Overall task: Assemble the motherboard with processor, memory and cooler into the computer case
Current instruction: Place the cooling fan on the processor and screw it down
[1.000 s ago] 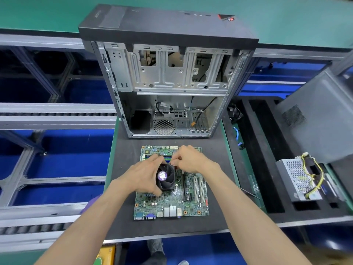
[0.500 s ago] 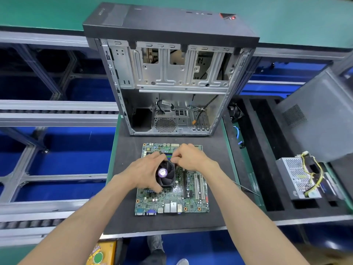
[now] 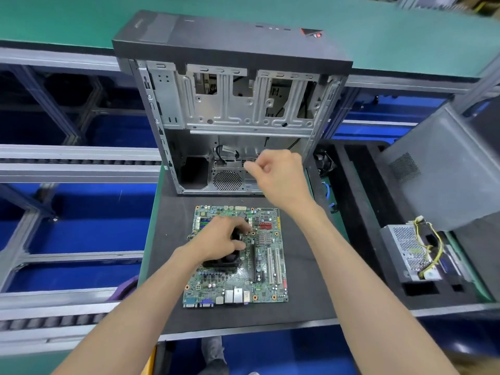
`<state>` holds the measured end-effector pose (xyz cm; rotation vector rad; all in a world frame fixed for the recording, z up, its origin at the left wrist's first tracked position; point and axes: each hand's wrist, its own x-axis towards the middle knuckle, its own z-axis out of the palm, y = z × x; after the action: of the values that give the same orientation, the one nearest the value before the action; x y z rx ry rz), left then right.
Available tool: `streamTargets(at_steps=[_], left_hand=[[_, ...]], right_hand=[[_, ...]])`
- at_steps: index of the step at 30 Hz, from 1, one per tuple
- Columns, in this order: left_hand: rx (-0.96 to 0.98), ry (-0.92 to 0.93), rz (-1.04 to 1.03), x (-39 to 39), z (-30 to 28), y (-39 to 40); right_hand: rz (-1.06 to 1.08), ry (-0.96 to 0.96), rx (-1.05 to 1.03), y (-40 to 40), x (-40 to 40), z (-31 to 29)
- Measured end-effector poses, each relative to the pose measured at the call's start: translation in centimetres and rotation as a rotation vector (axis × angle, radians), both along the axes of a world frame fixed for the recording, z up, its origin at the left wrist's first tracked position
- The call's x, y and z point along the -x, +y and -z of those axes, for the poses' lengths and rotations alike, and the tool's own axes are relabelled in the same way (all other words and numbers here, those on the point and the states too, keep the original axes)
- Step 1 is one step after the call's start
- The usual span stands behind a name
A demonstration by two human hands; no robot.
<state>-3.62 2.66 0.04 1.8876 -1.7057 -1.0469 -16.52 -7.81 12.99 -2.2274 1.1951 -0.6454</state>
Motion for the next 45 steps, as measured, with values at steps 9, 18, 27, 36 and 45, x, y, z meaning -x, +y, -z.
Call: streamTargets(at_steps=[9,18,27,36,45], left_hand=[[-0.019,0.037,-0.027,-0.1,0.3,-0.1],[-0.05,0.022,-0.04,-0.1,-0.1,-0.2],[-0.067,-0.001,0.015,-0.2,-0.1,-0.4],[-0.063,-0.016,0.053,-0.2,0.0,-0.4],[-0.092,-0.012,0.052,-0.3,0.2,-0.5]], right_hand=[[-0.058,-0.706,-0.065,3.0,-2.0,-9.0],[-0.035,-0.787,-0.067,4.1,-2.3,-9.9],[-0.016,-0.737,-0.036,4.0,-2.8,-10.1],[-0.027,-0.702,0.003,3.5,-3.6,-9.3],[-0.713,-0.813,-0.522,1.5,-2.9,-8.8]])
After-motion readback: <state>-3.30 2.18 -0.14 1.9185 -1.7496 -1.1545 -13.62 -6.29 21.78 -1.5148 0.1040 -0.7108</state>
